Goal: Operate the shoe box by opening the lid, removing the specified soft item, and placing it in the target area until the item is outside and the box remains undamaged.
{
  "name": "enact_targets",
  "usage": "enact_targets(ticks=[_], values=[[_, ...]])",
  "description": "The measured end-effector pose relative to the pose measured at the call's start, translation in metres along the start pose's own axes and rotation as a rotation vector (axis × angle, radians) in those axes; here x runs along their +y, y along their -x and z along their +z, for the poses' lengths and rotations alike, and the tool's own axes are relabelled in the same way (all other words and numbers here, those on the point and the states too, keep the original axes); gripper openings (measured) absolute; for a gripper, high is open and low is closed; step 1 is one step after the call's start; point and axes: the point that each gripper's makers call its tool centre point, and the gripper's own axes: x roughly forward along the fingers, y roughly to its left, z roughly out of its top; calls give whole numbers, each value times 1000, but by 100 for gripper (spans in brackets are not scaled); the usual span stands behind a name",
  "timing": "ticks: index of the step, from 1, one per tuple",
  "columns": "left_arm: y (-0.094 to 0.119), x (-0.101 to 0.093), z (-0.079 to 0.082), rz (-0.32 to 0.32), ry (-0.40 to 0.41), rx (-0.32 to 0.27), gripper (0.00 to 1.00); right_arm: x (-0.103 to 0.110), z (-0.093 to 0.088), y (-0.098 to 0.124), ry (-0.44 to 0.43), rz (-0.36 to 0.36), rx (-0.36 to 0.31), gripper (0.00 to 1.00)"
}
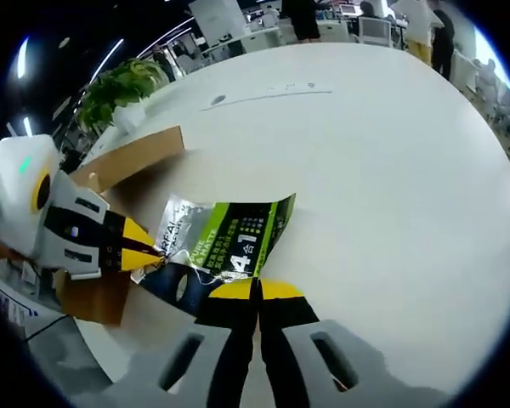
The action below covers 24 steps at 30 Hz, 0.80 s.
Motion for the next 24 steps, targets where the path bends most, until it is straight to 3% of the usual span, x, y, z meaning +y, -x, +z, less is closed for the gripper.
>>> enact_targets(ticks=[9,16,24], values=[[13,4,5,18,-23,-59,7,-8,-4,-3,-86,-41,-11,0],[28,5,14,-3,63,-132,8,-7,-4,-5,-103,-56,-8,0],[41,7,12,-5,117,-173,8,-2,-7,-7,-127,-44,-1,0]])
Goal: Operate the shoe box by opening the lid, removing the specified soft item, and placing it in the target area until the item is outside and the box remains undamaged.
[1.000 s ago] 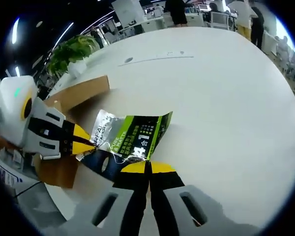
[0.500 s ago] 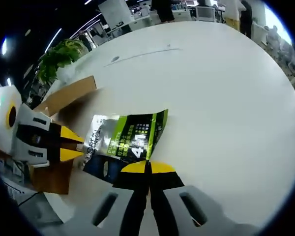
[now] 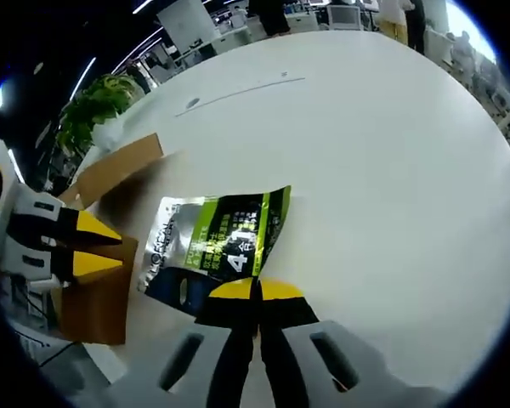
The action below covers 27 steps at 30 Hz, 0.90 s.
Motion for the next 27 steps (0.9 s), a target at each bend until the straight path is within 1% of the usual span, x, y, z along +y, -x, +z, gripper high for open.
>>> enact_targets(ticks=[3,8,12,17,21,24,27], values=[[3,-1,-1,-3,20,-5,8,3,-1,0,8,14,2,0],[8,0,-2,-1,33,-20,8,1,0,-1,61,2,-7,0],[14,1,-2,3,47,-32,8,2,-1,0,77,2,-2,0],[21,2,0,5,63,-53,9,-2,-1,2,138,-21,-11,6],[28,4,1,4,91,-76,9,-6,0,5,184,-39,-19,8],[33,4,2,5,104,-92,10,-5,2,10,192,-37,-26,12],[37,4,1,2,117,-104,10,-3,5,16,221,-33,-39,16]])
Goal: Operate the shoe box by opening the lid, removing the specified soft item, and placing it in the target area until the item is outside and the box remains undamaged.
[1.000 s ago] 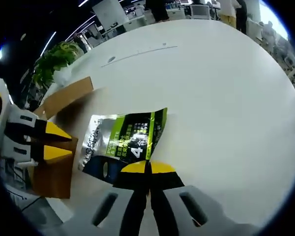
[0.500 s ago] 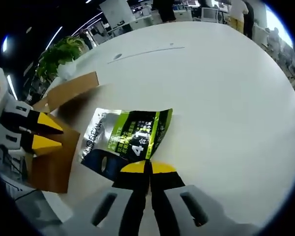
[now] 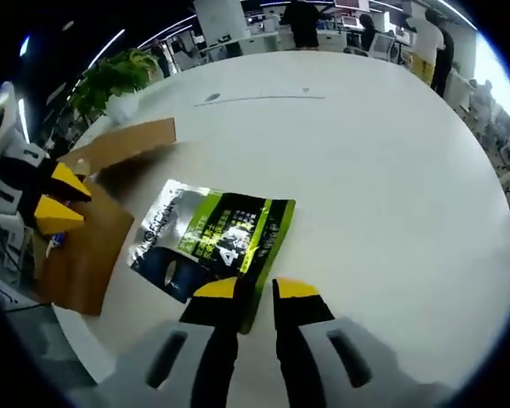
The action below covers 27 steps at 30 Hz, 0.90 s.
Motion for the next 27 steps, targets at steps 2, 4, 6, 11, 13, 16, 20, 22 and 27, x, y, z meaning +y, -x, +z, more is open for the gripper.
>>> enact_targets(ticks=[2,4,6,11,13,16,20,22,27], values=[[4,0,-1,0,6,-7,11,2,2,4,20,4,-9,19],[9,1,-1,1,18,-17,12,4,4,9,38,11,-16,21],[14,1,-2,2,28,-26,13,6,8,14,58,19,-27,23],[28,3,-5,8,52,-51,15,18,18,29,104,44,-52,30],[34,5,-7,11,66,-59,16,23,24,36,112,49,-69,31],[43,8,-13,21,83,-70,19,34,30,45,134,69,-84,35],[55,14,-20,37,97,-82,23,47,37,55,176,90,-103,40],[62,18,-25,47,107,-88,25,55,38,60,192,105,-106,43],[76,28,-39,71,134,-98,28,72,39,67,235,138,-109,48]])
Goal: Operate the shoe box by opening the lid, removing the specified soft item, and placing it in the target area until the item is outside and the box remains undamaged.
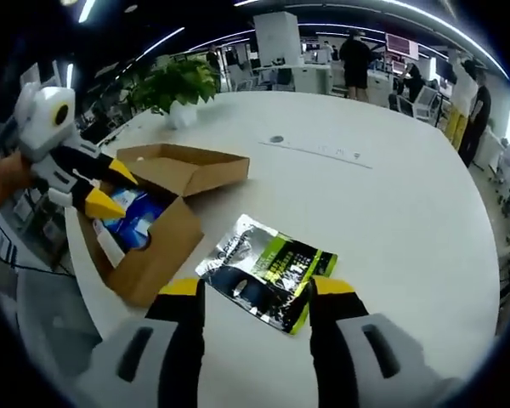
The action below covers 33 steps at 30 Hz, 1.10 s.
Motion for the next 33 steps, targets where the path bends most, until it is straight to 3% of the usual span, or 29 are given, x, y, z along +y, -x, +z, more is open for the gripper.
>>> enact_targets(ticks=[16,33], values=[[50,42,-44,102,90,-11,38,50,24,4,120,102,-26,58],[105,85,-103,265,175,5,39,115,40,-21,170,216,-32,60]])
